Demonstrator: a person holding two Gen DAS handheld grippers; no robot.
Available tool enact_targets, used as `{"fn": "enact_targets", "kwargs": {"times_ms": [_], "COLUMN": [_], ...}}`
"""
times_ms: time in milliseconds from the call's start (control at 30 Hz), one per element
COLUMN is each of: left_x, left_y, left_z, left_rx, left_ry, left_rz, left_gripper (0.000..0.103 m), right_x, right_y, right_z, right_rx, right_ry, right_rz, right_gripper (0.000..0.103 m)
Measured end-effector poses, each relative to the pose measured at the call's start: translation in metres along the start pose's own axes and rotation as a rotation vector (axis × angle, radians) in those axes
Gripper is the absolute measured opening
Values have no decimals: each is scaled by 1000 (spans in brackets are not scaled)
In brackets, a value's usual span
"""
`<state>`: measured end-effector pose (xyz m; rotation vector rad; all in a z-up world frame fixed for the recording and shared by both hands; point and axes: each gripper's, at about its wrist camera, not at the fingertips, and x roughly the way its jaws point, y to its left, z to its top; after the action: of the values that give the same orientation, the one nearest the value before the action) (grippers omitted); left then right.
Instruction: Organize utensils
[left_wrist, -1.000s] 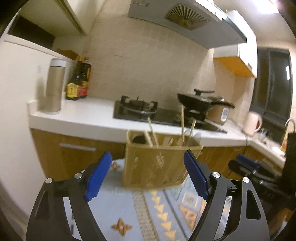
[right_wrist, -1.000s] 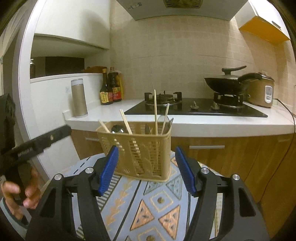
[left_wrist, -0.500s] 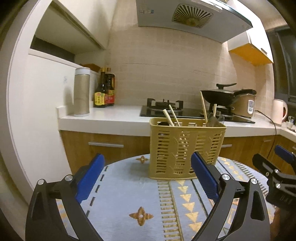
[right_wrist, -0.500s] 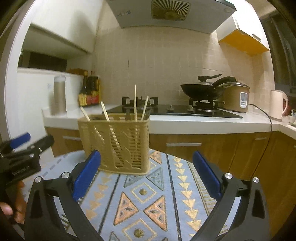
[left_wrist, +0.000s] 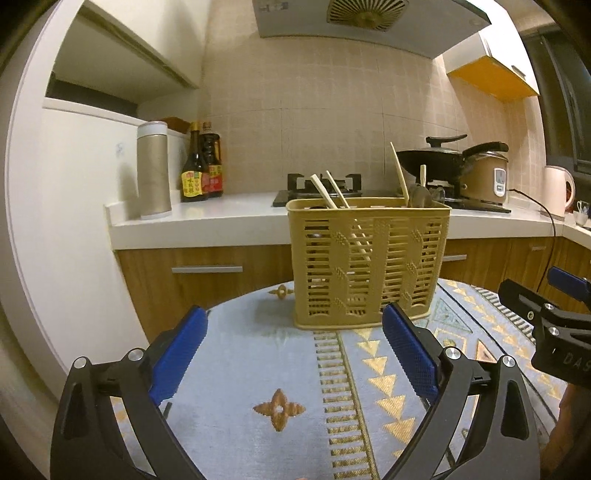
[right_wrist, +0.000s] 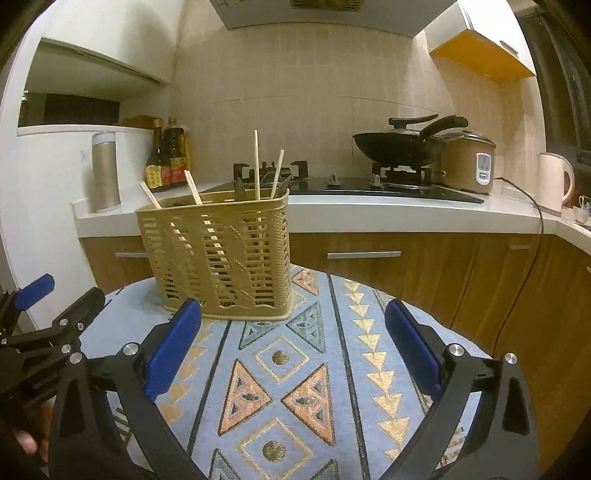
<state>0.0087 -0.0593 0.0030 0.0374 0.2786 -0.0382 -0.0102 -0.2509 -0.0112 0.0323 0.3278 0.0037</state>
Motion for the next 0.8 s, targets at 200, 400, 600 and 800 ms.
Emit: {"fn": "enact_targets", "kwargs": {"times_ms": [200,400,600,800], "left_x": [0,1,1,1], "left_y": [2,1,0,0], "left_z": [0,1,0,0], "left_rx": [-13,-6,-3,1], "left_ry": [3,8,9,12], "left_rz": [11,13,12,9], "left_gripper": [95,95,95,95], "right_x": [1,3,5,7], "right_y": [2,5,7,6], "right_z": [-2,-3,-4,-4], "right_rx": [-11,-24,-30,-22], "right_ry": [5,18,27,33], "right_rz": [-9,-14,-17,-17], "right_gripper": [95,95,95,95]}}
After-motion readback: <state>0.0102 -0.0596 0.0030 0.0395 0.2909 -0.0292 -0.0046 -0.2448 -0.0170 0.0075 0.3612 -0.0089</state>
